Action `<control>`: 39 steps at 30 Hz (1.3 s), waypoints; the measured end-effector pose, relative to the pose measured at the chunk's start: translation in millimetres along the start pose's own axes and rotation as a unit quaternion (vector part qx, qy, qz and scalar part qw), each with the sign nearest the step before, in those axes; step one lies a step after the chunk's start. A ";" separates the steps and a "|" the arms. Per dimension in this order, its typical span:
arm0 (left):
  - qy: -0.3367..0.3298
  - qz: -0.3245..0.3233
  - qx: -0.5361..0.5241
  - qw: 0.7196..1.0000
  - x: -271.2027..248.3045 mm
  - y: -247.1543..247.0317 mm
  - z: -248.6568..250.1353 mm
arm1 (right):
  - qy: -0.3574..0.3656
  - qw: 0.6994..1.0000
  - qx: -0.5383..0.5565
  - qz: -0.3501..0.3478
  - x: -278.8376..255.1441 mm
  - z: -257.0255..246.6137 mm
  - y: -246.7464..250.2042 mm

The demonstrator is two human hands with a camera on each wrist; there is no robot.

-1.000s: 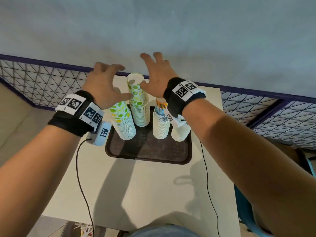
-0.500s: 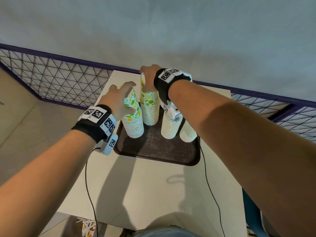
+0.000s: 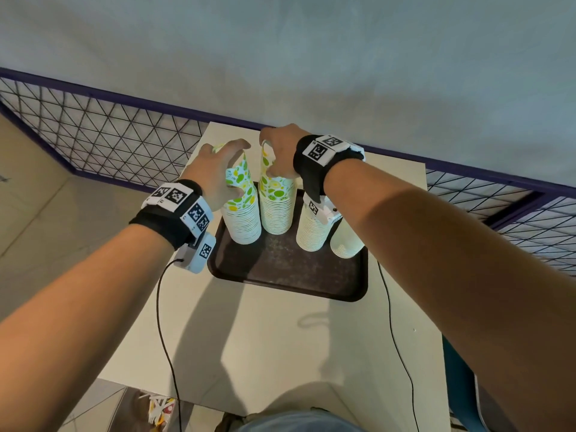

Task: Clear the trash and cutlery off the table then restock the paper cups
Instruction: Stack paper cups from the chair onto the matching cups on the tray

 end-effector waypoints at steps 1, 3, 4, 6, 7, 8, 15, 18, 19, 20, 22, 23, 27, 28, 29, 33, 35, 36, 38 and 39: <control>-0.001 0.000 0.000 1.000 1.2 0.7 0.2 | 0.005 1.000 0.002 0.000 -2.6 -1.4 0.1; -0.001 0.000 0.000 1.000 3.7 2.1 -0.4 | 0.014 1.000 0.004 -0.001 -7.6 -4.7 -0.6; 0.000 -0.001 0.000 1.000 5.1 2.5 -1.2 | 0.018 1.000 0.005 -0.002 -9.6 -6.4 -1.4; -0.002 0.002 -0.001 1.000 7.7 4.0 -2.7 | 0.021 1.000 0.006 -0.003 -13.6 -9.1 -2.7; -0.006 0.005 0.001 1.000 9.0 5.0 -3.5 | 0.021 1.000 0.008 -0.004 -15.6 -10.2 -2.9; -0.009 0.007 0.003 1.000 9.8 6.0 -3.9 | 0.022 1.000 0.009 -0.005 -17.4 -10.7 -3.0; -0.017 0.009 0.003 1.000 13.9 8.9 -8.5 | 0.028 1.000 0.007 -0.011 -27.8 -14.6 -3.6; -0.018 0.005 0.003 1.000 13.0 9.1 -9.2 | 0.027 1.000 0.004 -0.014 -30.6 -16.2 -3.9; -0.019 0.004 0.003 1.000 12.7 9.2 -9.0 | 0.026 1.000 0.005 -0.014 -31.4 -16.5 -4.0; -0.020 0.004 0.004 1.000 11.8 9.9 -8.4 | 0.025 1.000 0.006 -0.012 -31.7 -16.6 -3.9; -0.022 0.004 0.006 1.000 10.4 11.1 -7.9 | 0.020 1.000 0.009 -0.011 -31.8 -16.5 -5.0; -0.024 0.003 0.006 1.000 10.1 11.0 -8.0 | 0.018 1.000 0.009 -0.012 -32.1 -16.8 -5.5; -0.034 0.001 0.009 0.999 9.5 12.2 -6.3 | 0.008 1.000 0.008 -0.009 -33.4 -16.2 -4.5; -0.035 -0.001 0.010 0.999 8.9 12.9 -5.6 | 0.008 1.000 0.007 -0.008 -33.6 -16.3 -3.9; -0.033 -0.003 0.011 0.999 9.4 12.5 -6.3 | 0.007 1.000 0.005 -0.010 -33.7 -16.1 -3.8; -0.036 -0.002 0.010 0.999 9.4 13.4 -5.0 | 0.001 1.000 0.005 -0.012 -35.9 -16.7 -3.0; -0.042 0.003 0.011 0.999 9.8 14.4 -3.0 | 0.000 1.000 0.006 -0.015 -36.9 -16.7 -2.7; -0.042 0.000 0.011 0.999 8.0 14.9 -1.0 | 0.000 1.000 0.007 -0.015 -38.6 -17.5 -2.2; -0.034 -0.008 0.010 0.999 6.3 14.8 -2.2 | -0.004 1.000 0.010 -0.018 -39.3 -17.2 -3.2; -0.028 -0.011 0.002 1.000 6.0 15.9 -3.5 | -0.006 1.000 0.009 -0.022 -39.4 -16.4 -4.1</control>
Point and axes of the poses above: each hand's wrist, its own x-axis towards the middle knuckle, its own y-axis out of the back of the hand, z = x × y, the point moved 10 cm from there along x, towards the middle knuckle, and after that the axes turned 5 degrees about z, right-handed, at the moved point
